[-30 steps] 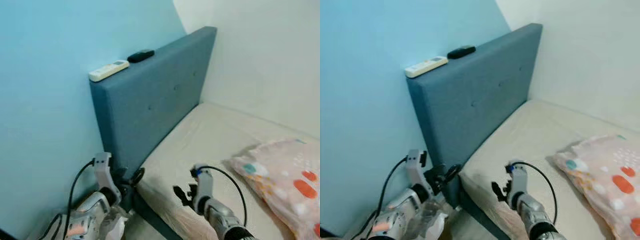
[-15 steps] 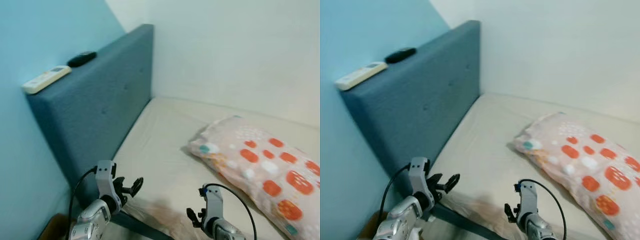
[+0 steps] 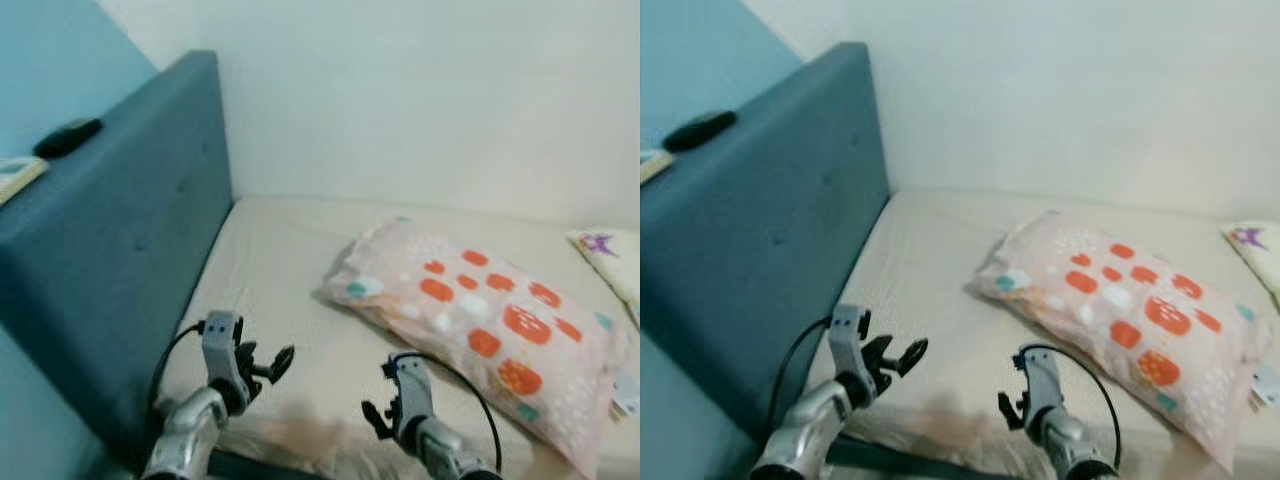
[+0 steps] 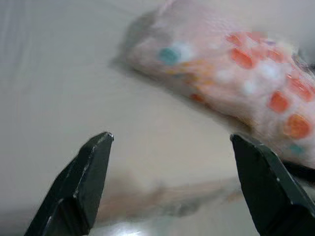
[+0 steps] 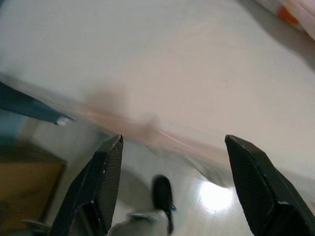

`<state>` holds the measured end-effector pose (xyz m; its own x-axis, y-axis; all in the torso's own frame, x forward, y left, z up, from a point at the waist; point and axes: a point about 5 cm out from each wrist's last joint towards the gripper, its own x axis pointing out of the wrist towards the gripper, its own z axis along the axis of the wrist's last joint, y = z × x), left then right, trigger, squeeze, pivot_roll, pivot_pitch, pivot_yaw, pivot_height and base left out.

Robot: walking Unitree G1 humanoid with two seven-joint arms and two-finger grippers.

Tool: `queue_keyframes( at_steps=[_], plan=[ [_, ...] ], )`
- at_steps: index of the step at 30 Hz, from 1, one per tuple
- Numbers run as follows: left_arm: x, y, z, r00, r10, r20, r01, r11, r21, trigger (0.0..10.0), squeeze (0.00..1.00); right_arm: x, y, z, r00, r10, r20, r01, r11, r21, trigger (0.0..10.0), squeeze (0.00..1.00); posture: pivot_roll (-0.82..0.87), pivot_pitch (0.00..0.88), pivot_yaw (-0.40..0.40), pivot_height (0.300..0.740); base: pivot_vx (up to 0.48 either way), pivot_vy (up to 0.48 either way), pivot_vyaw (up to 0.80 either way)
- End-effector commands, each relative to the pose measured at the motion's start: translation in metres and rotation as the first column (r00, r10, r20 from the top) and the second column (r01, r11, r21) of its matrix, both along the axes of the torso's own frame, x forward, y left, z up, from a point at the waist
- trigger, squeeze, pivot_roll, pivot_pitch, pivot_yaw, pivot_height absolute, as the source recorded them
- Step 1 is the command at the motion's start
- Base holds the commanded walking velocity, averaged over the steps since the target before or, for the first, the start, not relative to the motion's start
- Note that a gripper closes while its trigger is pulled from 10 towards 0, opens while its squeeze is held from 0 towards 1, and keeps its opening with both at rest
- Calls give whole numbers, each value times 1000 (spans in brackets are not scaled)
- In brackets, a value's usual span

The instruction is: Clean up the room

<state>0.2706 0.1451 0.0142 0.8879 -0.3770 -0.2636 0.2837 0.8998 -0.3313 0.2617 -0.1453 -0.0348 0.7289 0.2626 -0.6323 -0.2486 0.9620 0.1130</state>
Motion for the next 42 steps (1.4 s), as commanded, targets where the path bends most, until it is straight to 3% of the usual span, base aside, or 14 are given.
queue_keyframes(
  at_steps=[1, 23, 30, 42],
  plan=[
    [2, -4, 0, 1000, -10, 1, 10, 1000, 3, 10000, 0, -1, -1, 0, 1000, 19, -1, -19, 1000, -11, 10000, 0, 1, 23, -44, 740, 0, 0, -613],
    [4, -5, 1, 1000, -14, 22, 14, 1000, 11, 10000, 0, 2, 2, 2, 998, 58, 15, -57, 998, -20, 10000, 0, -2, 21, -46, 740, 0, 0, -611],
    [5, -4, 1, 999, -21, 28, 20, 999, 38, 10000, 0, 2, 2, 2, 999, 50, 23, -49, 999, -11, 10000, 0, -2, 21, -43, 740, 0, 0, 0],
    [5, -3, 0, 1000, -6, 23, 5, 998, 57, 10000, 0, 2, 3, 2, 999, 48, 22, -48, 999, -8, 10000, 0, -1, 21, -42, 740, 0, -449, 0]
  ],
)
